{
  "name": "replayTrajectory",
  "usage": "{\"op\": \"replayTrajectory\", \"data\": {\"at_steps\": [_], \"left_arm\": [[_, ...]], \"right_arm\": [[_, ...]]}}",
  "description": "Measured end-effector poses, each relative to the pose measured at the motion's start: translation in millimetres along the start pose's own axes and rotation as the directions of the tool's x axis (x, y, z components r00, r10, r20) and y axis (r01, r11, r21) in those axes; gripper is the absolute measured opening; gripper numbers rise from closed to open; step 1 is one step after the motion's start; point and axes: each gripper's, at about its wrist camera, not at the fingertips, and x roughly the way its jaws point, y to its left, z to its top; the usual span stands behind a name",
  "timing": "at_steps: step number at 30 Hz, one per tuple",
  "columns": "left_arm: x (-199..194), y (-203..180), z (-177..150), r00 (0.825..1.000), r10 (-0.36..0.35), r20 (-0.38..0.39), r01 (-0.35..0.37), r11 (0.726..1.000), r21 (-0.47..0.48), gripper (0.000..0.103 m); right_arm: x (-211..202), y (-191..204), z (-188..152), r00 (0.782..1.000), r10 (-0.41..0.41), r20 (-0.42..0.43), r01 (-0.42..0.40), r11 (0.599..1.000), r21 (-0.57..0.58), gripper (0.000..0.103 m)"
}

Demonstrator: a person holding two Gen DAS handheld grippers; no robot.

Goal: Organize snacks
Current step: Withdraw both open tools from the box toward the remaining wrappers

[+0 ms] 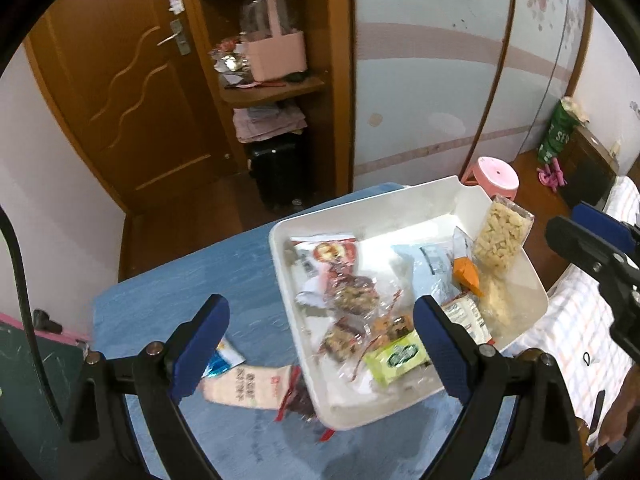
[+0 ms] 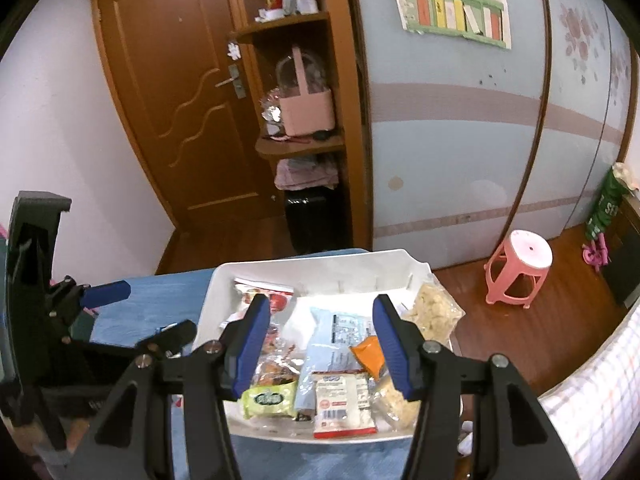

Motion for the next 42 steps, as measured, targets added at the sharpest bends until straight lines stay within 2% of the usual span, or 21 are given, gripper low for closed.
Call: {"op": "replayTrajectory", "data": {"at_steps": [5, 9, 14, 21, 27, 32, 35, 38, 40, 42], "left_arm": [[-33.3, 27.5, -15.5, 0.999, 0.026, 0.027, -0.025, 0.999, -0.034, 0.093], [-63.7, 44.9, -33.2, 0.999, 0.012, 0.042, -0.010, 0.998, -0.058, 0.093], [-98.9, 57.8, -59.2, 0.997, 0.024, 0.069, -0.021, 0.999, -0.046, 0.093], [-135.6, 82.6, -91.0, 0.996, 0.015, 0.084, -0.011, 0.999, -0.041, 0.093], [-152.6, 109.4, -108.9, 0.994, 0.050, 0.099, -0.047, 0.998, -0.034, 0.093], [-146.5, 136.1, -119.5, 0.993, 0.084, 0.080, -0.080, 0.995, -0.055, 0.093], [-126.9, 153.3, -123.1, 0.992, 0.116, 0.044, -0.114, 0.992, -0.058, 0.093], [-95.4, 171.2, -126.5, 0.986, 0.168, 0.000, -0.168, 0.985, -0.033, 0.093], [-71.4, 184.3, -127.8, 0.975, 0.218, -0.033, -0.219, 0.975, -0.030, 0.093], [-49.1, 196.8, -128.9, 0.971, 0.226, -0.073, -0.230, 0.973, -0.039, 0.093]], "right_arm": [[-26.3, 16.8, -8.2, 1.000, 0.018, 0.021, -0.017, 0.999, -0.032, 0.054], [-50.0, 33.2, -17.4, 0.999, 0.032, 0.040, -0.030, 0.997, -0.070, 0.054], [-77.0, 58.1, -30.5, 0.997, 0.047, 0.065, -0.038, 0.991, -0.129, 0.054], [-101.5, 107.1, -45.1, 0.992, 0.101, 0.075, -0.081, 0.969, -0.232, 0.054], [-110.7, 153.5, -48.9, 0.983, 0.169, 0.068, -0.139, 0.939, -0.315, 0.054], [-103.6, 187.9, -52.7, 0.978, 0.199, 0.059, -0.160, 0.904, -0.397, 0.054], [-84.5, 207.0, -55.2, 0.977, 0.214, 0.024, -0.181, 0.876, -0.448, 0.054], [-59.6, 220.4, -58.1, 0.972, 0.233, -0.036, -0.221, 0.850, -0.478, 0.054], [-37.8, 228.7, -60.5, 0.970, 0.234, -0.072, -0.238, 0.832, -0.501, 0.054], [-13.9, 234.6, -62.4, 0.967, 0.232, -0.108, -0.254, 0.820, -0.513, 0.054]]}}
